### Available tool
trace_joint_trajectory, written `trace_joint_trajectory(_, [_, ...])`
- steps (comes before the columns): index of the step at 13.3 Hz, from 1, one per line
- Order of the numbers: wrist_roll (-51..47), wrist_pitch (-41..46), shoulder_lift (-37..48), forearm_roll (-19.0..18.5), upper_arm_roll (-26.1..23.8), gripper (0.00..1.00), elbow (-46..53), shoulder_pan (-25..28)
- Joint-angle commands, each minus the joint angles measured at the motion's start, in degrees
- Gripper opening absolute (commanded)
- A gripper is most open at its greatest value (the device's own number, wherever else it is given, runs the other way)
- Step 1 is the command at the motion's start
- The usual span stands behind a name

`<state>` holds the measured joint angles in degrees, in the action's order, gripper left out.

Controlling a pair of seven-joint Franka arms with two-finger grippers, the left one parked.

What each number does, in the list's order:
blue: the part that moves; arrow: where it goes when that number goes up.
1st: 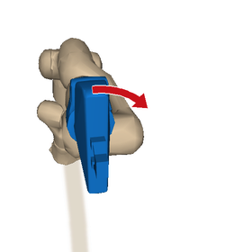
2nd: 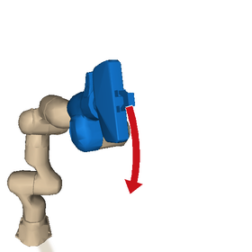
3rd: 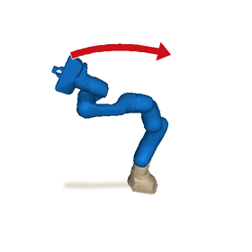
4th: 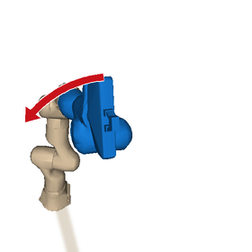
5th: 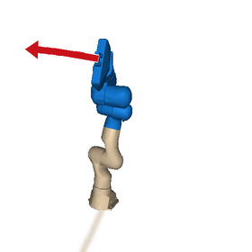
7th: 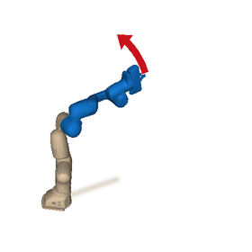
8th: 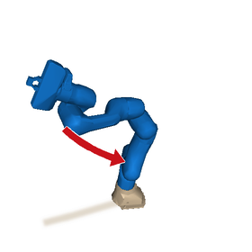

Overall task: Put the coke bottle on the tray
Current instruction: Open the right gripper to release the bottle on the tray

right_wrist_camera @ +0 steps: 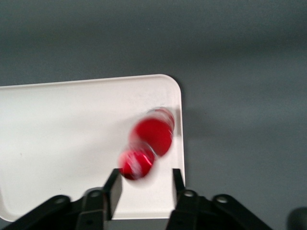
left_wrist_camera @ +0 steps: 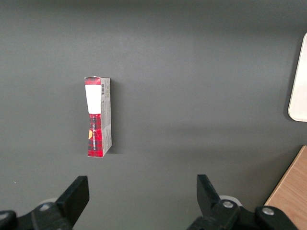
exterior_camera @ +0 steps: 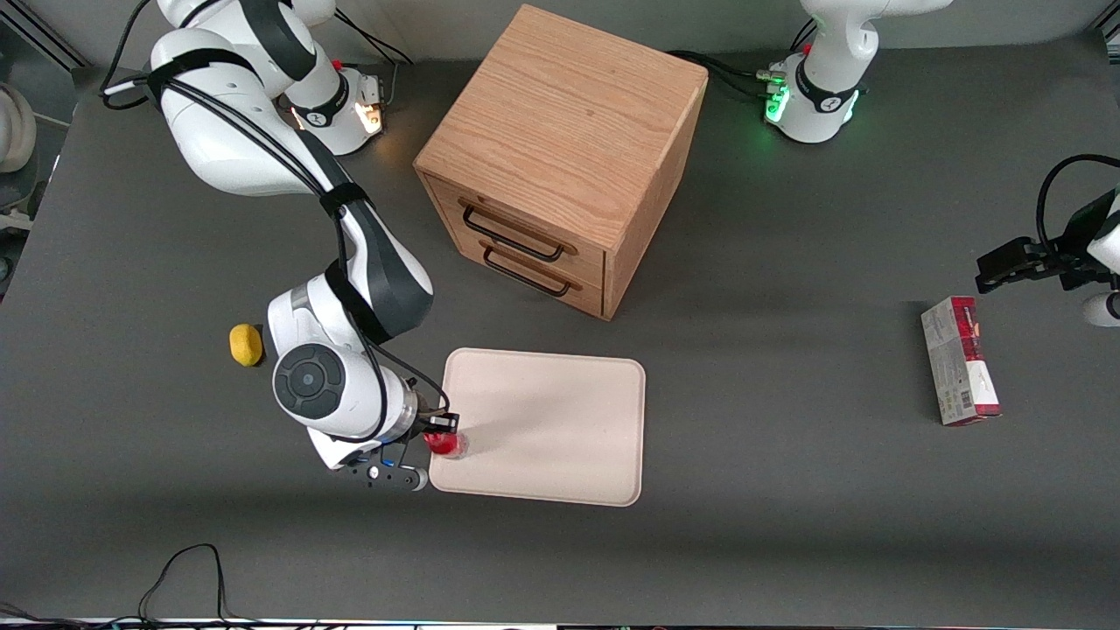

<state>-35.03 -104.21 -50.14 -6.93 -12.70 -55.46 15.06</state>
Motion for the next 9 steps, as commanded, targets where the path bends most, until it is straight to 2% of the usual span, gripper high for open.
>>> trace_joint_trajectory(1, [-1.53, 0.41, -0.83, -1.24, -0.05, 1.00, 2.20, 0.40])
trace_joint_trajectory(9, [-1.01, 0.94, 0.48, -1.07, 0.04, 1.00, 2.20, -0.47])
